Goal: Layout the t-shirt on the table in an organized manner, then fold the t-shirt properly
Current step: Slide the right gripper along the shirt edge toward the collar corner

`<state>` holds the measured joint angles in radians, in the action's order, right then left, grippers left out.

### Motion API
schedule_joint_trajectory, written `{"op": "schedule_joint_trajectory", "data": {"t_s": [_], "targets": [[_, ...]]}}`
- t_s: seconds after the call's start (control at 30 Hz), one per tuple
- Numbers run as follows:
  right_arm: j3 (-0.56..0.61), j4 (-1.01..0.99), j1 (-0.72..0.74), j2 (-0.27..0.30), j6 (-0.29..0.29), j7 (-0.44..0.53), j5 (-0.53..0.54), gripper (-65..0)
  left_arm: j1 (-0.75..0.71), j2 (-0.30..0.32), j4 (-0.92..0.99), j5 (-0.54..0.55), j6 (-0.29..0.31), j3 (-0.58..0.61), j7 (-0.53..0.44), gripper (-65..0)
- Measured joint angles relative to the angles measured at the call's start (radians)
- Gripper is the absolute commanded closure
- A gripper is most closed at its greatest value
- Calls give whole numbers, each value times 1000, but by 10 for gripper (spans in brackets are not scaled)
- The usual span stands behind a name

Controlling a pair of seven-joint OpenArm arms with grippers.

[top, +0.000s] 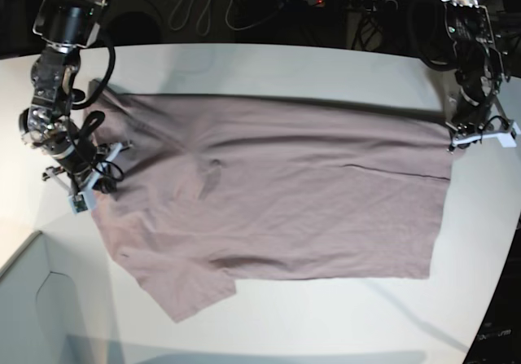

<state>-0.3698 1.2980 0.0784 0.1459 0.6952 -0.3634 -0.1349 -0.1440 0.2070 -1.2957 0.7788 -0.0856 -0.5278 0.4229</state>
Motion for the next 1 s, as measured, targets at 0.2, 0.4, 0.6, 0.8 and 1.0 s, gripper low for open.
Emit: {"op": "schedule_joint_trajectory", "data": {"t_s": [0.2,0.4,0.6,0.8,1.0], "targets": [[0,8,18,0,0,-7,0,0,0,0,0,0,0,0,0,-1],[2,59,34,-3,0,-8,-5,0,0,0,0,0,0,-1,0,-1],[108,116,37,6,0,-3,-3,0,0,0,0,0,0,-2,-1,-1],[174,60,66,8,0,-5,-6,0,0,1,0,0,0,-2,-2,-1],[175,-71,151,8,0,-5,-8,0,0,-2,0,0,0,-2,-4,-1]]}}
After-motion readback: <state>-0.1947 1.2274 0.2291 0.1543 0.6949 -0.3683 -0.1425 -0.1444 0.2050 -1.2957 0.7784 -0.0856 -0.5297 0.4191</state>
